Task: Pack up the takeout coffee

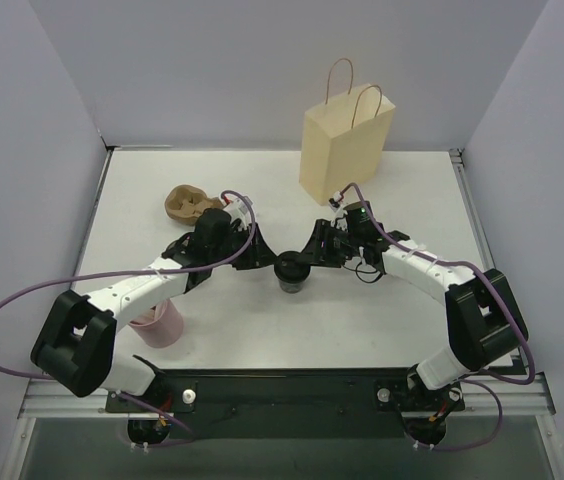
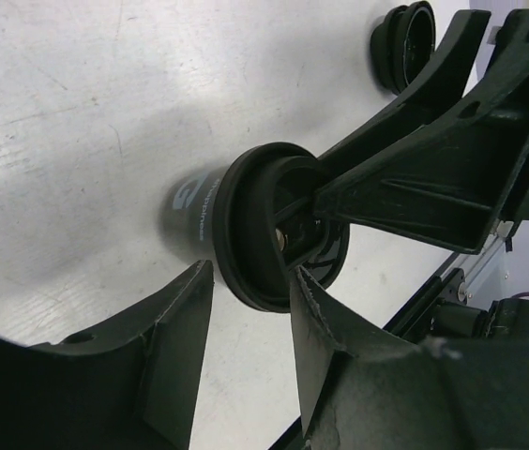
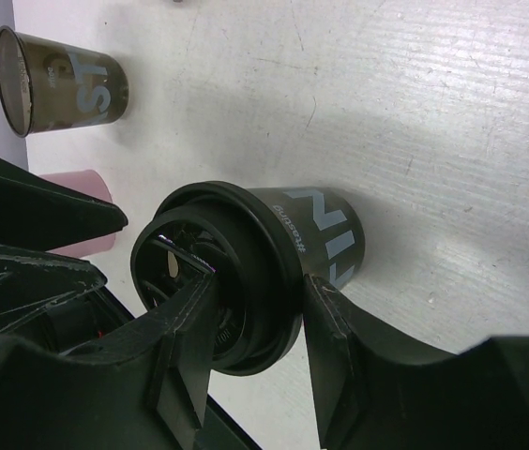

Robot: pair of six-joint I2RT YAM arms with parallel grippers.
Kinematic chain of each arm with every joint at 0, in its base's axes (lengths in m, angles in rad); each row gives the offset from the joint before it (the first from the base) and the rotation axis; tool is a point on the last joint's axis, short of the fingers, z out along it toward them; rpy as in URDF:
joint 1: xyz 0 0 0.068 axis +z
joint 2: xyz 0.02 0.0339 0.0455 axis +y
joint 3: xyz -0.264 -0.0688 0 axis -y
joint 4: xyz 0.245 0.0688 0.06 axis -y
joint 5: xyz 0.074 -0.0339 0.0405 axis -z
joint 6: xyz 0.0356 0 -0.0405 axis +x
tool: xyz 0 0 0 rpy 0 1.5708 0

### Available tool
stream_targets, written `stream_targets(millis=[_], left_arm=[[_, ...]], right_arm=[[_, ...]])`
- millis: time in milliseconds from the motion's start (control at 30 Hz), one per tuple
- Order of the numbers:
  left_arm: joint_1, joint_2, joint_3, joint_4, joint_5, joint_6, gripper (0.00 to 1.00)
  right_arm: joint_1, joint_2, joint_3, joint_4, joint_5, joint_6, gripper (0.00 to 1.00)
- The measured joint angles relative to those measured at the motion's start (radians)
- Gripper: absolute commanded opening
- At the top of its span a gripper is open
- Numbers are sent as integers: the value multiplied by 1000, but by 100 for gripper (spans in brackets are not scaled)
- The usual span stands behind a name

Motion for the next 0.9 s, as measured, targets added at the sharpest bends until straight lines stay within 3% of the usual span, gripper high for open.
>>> stream_targets(millis=[633, 900], left_arm=[[0, 39, -39, 34, 10, 1, 45], [2, 49, -48, 59, 13, -1, 39]], right_arm=[[2, -1, -23, 45, -2, 29, 36], [-1, -2, -50, 99, -5, 38, 34]])
